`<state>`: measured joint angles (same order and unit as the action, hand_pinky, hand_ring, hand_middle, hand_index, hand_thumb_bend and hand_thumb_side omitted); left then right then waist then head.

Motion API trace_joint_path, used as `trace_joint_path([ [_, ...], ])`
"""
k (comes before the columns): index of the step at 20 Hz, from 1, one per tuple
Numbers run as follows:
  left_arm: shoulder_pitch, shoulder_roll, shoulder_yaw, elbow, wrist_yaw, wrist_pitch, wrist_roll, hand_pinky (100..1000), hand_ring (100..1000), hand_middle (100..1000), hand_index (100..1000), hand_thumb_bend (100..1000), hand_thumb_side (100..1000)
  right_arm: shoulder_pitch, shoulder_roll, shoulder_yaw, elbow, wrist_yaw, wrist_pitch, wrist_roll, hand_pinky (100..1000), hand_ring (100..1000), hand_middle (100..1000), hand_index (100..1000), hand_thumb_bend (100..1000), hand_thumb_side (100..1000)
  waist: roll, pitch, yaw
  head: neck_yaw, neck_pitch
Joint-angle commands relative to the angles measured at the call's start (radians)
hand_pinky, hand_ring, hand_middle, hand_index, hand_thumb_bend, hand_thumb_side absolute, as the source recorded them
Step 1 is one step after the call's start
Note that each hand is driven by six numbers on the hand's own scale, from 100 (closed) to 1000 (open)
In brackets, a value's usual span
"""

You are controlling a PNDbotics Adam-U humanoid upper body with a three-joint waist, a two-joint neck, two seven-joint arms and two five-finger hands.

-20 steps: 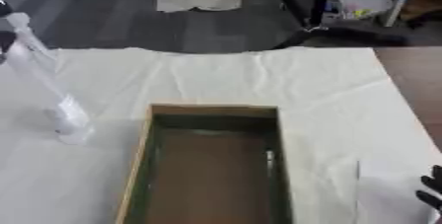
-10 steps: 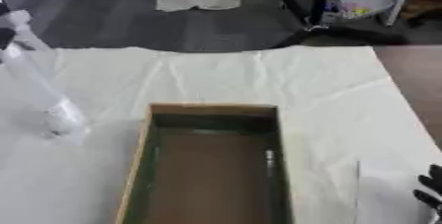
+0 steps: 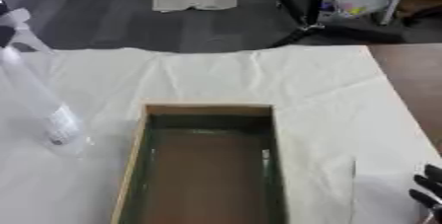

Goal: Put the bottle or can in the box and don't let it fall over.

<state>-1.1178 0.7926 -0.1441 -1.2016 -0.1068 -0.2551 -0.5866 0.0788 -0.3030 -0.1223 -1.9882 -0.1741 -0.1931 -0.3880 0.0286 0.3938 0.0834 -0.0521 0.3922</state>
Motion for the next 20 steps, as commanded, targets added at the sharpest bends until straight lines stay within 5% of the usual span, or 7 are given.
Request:
trace_joint_path([
  [1, -0.021, 0.024, 0.009, -0.006, -0.005, -0.008, 0.0, 726, 393, 460, 596, 100, 347, -0.006, -0.006, -0.002, -0.012, -0.006, 0.005, 0.0, 750, 799, 806, 726, 100, 863, 0.002, -0.017, 0.0, -0.002, -0.014],
  [12, -0.021, 0.024, 0.006, -0.012, -0.026, -0.024, -0.014, 699, 359, 396, 528, 100, 213, -0.009, 0.002, -0.004, -0.012, -0.01, 0.012, -0.007, 752, 800, 806, 727, 100, 880, 0.002, -0.016, 0.004, -0.006, -0.013],
  [20, -0.023, 0.024, 0.009, -0.012, -0.017, -0.015, -0.009, 688, 341, 377, 507, 100, 282, -0.008, 0.004, -0.006, -0.012, -0.01, 0.016, -0.01, 753, 800, 807, 730, 100, 885, 0.003, -0.019, 0.01, -0.009, -0.011],
])
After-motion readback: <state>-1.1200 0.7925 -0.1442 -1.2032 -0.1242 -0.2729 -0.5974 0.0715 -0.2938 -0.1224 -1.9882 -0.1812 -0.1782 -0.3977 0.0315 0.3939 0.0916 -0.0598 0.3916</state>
